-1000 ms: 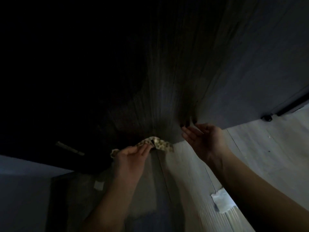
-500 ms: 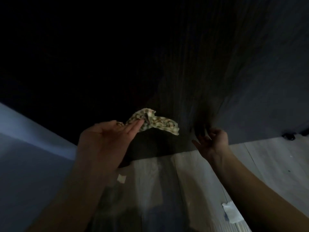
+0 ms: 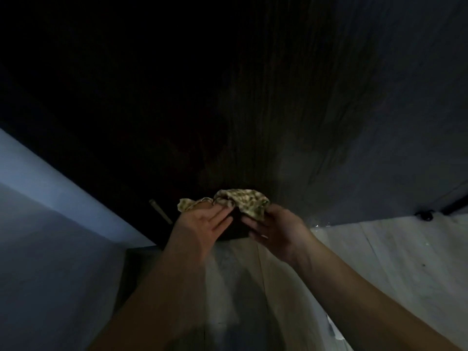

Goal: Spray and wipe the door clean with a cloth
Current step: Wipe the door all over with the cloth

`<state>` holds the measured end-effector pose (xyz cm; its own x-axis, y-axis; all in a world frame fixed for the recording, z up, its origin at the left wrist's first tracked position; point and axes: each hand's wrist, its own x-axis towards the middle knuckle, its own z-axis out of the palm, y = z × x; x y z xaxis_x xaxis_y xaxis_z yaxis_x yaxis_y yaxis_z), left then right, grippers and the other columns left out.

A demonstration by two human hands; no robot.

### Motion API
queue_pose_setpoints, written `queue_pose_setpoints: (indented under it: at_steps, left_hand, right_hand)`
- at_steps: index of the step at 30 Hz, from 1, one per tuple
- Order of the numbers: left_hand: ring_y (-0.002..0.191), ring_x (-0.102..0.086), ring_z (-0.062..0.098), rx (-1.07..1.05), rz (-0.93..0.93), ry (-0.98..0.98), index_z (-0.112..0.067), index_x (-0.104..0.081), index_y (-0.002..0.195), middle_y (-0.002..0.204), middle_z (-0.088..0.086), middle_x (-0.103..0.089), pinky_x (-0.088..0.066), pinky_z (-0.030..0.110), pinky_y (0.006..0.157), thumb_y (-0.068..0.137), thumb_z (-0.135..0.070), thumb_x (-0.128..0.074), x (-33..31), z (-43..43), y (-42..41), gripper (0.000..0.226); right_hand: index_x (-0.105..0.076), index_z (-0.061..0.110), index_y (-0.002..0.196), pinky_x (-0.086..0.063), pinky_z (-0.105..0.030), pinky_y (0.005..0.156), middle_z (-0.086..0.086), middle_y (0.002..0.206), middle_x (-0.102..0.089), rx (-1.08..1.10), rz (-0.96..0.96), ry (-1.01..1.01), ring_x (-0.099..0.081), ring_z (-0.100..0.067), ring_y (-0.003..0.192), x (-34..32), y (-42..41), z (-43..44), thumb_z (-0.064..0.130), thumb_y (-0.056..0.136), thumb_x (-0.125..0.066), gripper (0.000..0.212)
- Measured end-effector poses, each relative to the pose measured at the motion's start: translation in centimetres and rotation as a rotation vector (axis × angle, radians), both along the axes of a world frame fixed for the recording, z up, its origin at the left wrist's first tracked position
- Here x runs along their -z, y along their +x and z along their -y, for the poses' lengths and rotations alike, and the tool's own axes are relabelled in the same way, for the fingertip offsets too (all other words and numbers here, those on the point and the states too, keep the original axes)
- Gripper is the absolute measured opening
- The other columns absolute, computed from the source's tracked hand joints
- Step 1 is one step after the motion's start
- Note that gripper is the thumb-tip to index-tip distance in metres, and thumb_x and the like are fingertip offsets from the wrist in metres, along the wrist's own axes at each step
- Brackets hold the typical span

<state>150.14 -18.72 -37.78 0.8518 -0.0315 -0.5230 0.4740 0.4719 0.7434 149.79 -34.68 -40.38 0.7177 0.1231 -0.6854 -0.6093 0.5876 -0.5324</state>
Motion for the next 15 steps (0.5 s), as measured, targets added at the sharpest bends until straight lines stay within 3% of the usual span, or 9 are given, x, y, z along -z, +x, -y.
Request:
queue_pose_setpoints:
  at_steps: [1, 3, 7, 11, 13, 15]
  left_hand:
    - [0.100, -0.060, 0.022, -0.022, -0.051, -0.008, 0.009, -0.046, 0.128, 0.128, 0.020, -0.054, -0.051, 0.029, 0.078, 0.096, 0.002, -0.031, 0.2, -0.1, -0.2, 0.036]
    - [0.098, -0.056, 0.021, 0.033, -0.045, 0.154, 0.000, -0.046, 0.132, 0.120, 0.014, -0.055, -0.044, 0.029, 0.075, 0.097, 0.001, -0.031, 0.5, -0.5, -0.3, 0.038]
    - [0.080, -0.053, 0.010, 0.135, -0.023, 0.404, -0.003, -0.054, 0.126, 0.091, 0.000, -0.058, -0.040, 0.024, 0.068, 0.092, 0.009, -0.040, 0.5, 0.1, 0.4, 0.039]
    - [0.077, -0.049, 0.005, 0.192, 0.050, 0.572, -0.008, -0.060, 0.114, 0.092, -0.001, -0.054, -0.038, 0.019, 0.066, 0.091, 0.011, -0.047, -0.1, 1.5, 0.8, 0.033]
    - [0.079, -0.054, 0.009, 0.120, 0.061, 0.615, -0.011, -0.062, 0.093, 0.096, 0.002, -0.059, -0.044, 0.021, 0.068, 0.091, 0.009, -0.049, 0.3, 1.1, 0.3, 0.024]
    - [0.084, -0.060, 0.015, -0.027, 0.120, 0.632, -0.018, -0.061, 0.087, 0.098, 0.003, -0.062, -0.048, 0.026, 0.072, 0.091, 0.006, -0.049, 1.2, 0.0, -0.4, 0.027]
  right_hand:
    - [-0.058, 0.019, 0.100, -0.043, -0.036, 0.083, -0.003, 0.099, -0.068, 0.002, 0.036, 0.002, -0.064, -0.018, 0.090, 0.2, -0.2, -0.1, 0.018, 0.100, -0.039, 0.020]
    - [-0.061, 0.024, 0.101, -0.045, -0.035, 0.077, -0.001, 0.102, -0.069, -0.018, 0.112, 0.004, -0.064, -0.019, 0.092, 0.6, -0.4, -0.5, 0.023, 0.098, -0.047, 0.014]
    - [-0.058, 0.024, 0.110, -0.047, -0.035, 0.070, -0.009, 0.109, -0.068, -0.083, 0.155, 0.073, -0.064, -0.024, 0.093, 0.9, -0.1, -2.0, 0.035, 0.094, -0.055, 0.019]
    - [-0.057, 0.020, 0.101, -0.052, -0.037, 0.072, -0.007, 0.101, -0.068, 0.044, 0.143, 0.071, -0.065, -0.023, 0.093, 1.2, 0.8, -2.7, 0.014, 0.095, -0.053, 0.010]
    - [-0.058, 0.014, 0.099, -0.054, -0.033, 0.066, -0.010, 0.099, -0.066, 0.155, 0.116, 0.050, -0.064, -0.023, 0.091, 1.9, 0.9, -2.8, 0.003, 0.093, -0.054, 0.013]
    - [-0.055, 0.009, 0.100, -0.055, -0.027, 0.057, -0.012, 0.097, -0.061, 0.292, 0.066, 0.026, -0.062, -0.021, 0.085, 2.4, 0.6, -2.3, 0.000, 0.091, -0.058, 0.013]
